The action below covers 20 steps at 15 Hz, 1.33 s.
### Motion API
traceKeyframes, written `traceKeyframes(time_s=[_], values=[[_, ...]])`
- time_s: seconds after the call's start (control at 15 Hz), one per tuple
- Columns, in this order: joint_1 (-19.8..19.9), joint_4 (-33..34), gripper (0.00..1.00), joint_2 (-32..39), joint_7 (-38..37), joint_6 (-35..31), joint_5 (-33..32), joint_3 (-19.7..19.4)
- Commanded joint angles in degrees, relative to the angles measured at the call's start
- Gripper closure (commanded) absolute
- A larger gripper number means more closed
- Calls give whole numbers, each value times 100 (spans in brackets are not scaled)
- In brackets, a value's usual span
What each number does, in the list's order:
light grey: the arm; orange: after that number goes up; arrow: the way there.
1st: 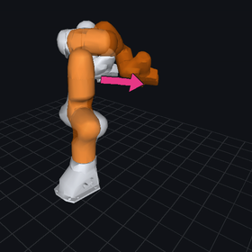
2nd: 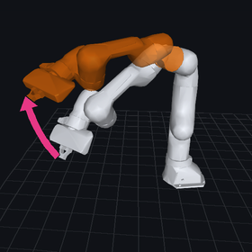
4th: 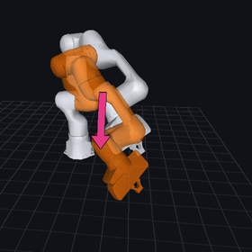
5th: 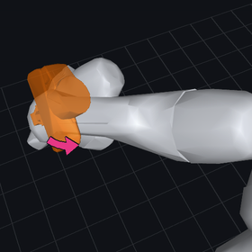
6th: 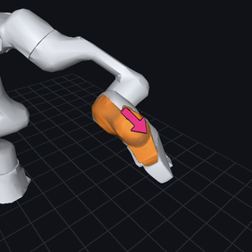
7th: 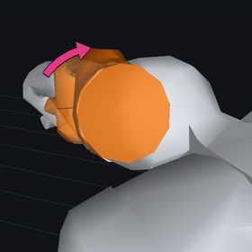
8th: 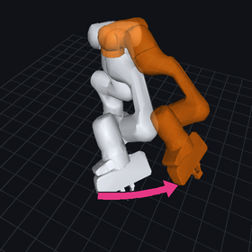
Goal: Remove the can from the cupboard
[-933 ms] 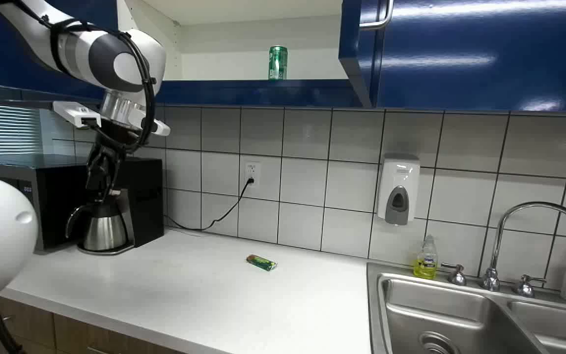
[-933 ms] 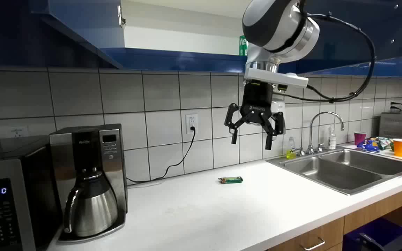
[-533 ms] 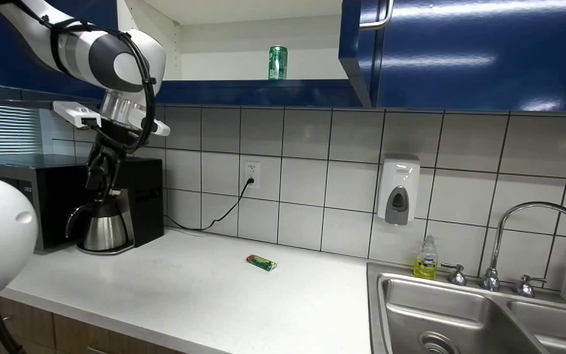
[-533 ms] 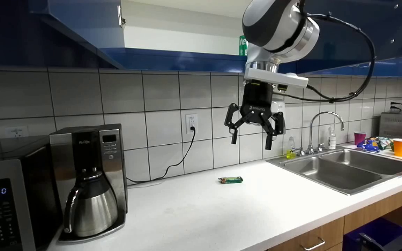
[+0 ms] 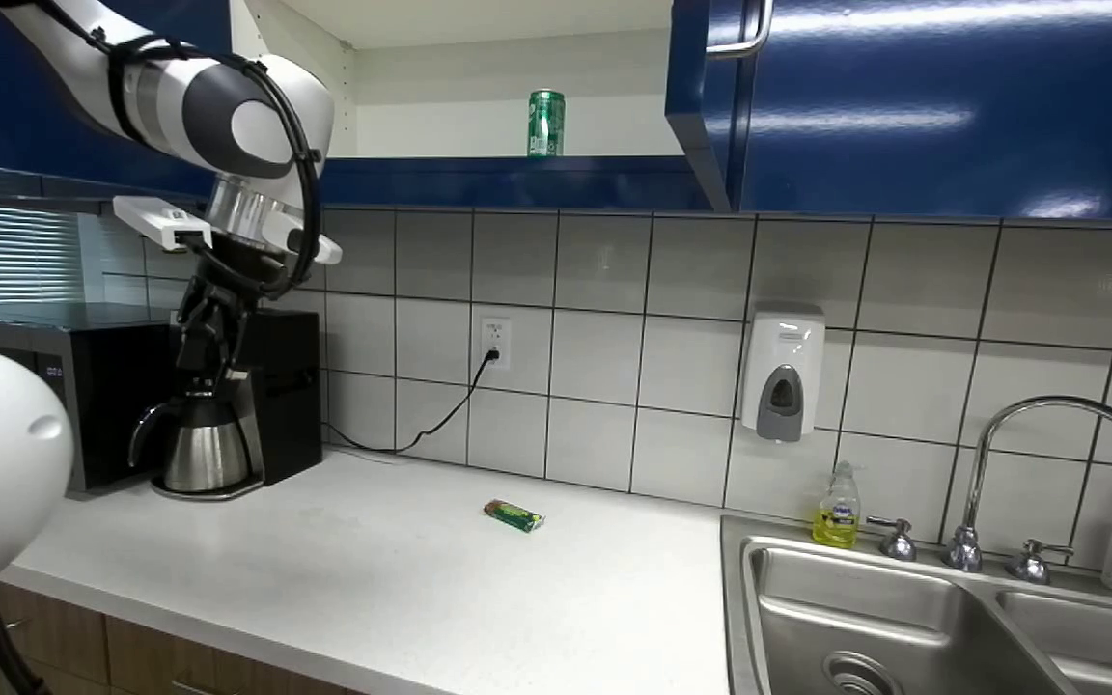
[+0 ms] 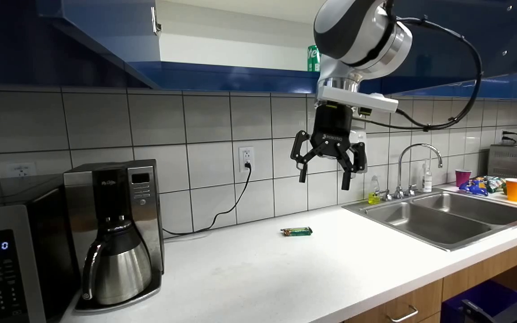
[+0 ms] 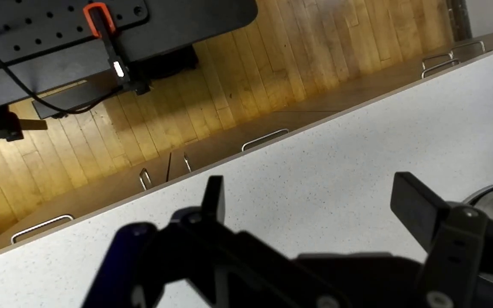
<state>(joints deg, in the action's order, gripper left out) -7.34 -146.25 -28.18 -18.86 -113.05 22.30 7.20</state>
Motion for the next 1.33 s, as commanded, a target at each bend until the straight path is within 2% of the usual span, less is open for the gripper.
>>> traceKeyframes(time_s=[0.0,0.87,1.27], values=[[125,220,0,41,230,114,-110,-90],[278,989,0,137,408,261,-396,-313],[345,1550,0,291,492,653,-736,-353]])
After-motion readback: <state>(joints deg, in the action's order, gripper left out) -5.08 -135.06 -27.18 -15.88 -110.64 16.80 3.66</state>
